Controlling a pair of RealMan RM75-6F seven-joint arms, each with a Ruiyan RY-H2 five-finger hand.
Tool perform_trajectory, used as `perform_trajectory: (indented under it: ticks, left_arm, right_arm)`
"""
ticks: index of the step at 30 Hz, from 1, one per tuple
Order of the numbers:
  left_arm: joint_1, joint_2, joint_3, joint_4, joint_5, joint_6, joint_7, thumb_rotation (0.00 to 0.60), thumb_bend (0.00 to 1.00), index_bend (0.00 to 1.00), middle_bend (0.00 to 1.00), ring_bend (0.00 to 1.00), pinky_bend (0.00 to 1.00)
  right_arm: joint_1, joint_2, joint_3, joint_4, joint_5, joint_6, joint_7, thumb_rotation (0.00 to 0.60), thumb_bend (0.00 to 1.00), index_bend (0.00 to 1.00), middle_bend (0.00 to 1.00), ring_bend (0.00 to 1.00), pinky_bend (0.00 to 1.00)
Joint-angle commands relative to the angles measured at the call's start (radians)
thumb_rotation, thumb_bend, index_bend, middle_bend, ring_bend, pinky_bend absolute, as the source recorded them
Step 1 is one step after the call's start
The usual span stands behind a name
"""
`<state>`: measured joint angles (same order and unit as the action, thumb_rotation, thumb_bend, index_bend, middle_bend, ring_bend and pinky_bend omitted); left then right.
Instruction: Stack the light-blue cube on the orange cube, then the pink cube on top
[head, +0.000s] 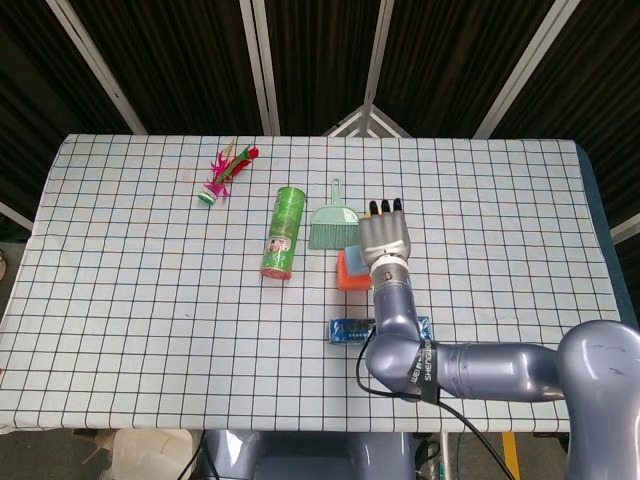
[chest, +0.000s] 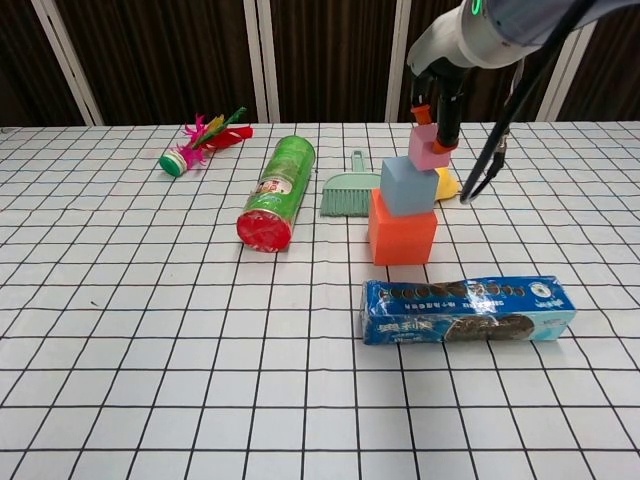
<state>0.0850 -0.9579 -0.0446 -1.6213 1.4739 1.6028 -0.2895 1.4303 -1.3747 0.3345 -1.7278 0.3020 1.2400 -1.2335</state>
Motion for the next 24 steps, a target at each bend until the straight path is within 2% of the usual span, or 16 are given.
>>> perform_trajectory:
  ticks: [1,24]
  left_arm:
    - [0.000,0.003,-0.001,0.005,-0.002,-0.002,-0.009,0.600,0.16,0.11,0.00,0.00,0.00]
    - [0.005,0.008,0.001,0.022,0.003,0.008,-0.050,0.600,0.16,0.11,0.00,0.00,0.00]
  right_arm:
    - [0.007,-0.009,0.012,0.007,0.006,0.010,-0.012,0.600,0.46,0.56,0.08,0.03,0.01]
    - [0.020,-0.074,0.079,0.066,0.038,0.039,-0.084,0.600,0.47,0.56,0.08,0.02,0.01]
